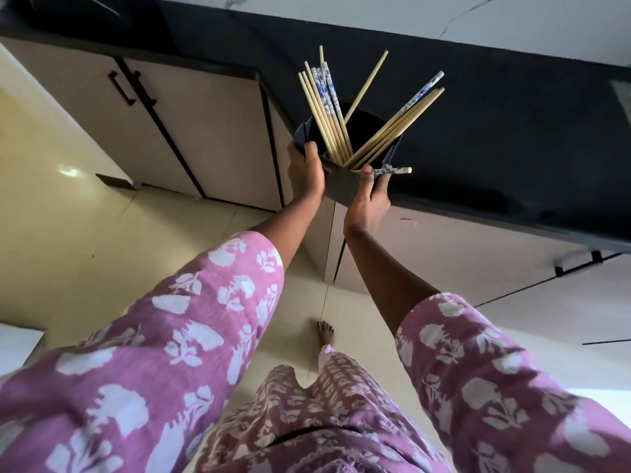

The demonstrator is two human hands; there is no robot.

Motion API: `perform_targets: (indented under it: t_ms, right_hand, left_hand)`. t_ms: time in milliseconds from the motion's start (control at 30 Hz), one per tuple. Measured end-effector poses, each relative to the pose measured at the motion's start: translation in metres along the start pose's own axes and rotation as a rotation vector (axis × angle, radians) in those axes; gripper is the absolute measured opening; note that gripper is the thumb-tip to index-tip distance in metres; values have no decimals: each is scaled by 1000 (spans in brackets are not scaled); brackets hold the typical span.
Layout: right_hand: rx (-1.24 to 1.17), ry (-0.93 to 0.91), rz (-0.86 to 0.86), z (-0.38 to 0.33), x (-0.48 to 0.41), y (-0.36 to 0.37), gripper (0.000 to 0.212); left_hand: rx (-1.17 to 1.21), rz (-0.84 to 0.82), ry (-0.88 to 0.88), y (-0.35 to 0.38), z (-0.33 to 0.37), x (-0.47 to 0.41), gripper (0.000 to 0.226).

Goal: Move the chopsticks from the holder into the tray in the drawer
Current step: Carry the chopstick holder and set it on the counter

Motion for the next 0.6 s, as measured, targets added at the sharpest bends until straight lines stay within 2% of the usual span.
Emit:
perform_targets:
  t_ms: [200, 300, 433, 533, 600]
  right_hand:
    - [57, 47, -14, 26, 71, -49, 51]
    - [89, 83, -38, 41, 95, -69, 55]
    - [279, 173, -105, 70, 114, -93, 59]
    - [369, 199, -216, 94, 129, -103, 24]
    - [402, 221, -287, 111, 139, -110, 12]
  left_hand:
    - [-11, 44, 5, -71, -26, 64, 33]
    - [-35, 45, -73, -94, -50, 85, 34]
    - [-74, 73, -198, -127, -97, 111, 33]
    - [-91, 115, -318, -153, -136, 134, 38]
    - [-108, 167, -395, -170, -159, 153, 39]
Point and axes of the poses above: each hand's wrist, its own x-axis away from the middle knuckle, its own y-axis out of the palm, z = x × y, the point moved 5 cm from there along -x, towards the middle knuckle, and after that the axes turned 11 degrees about z, right-handed, at the moved point
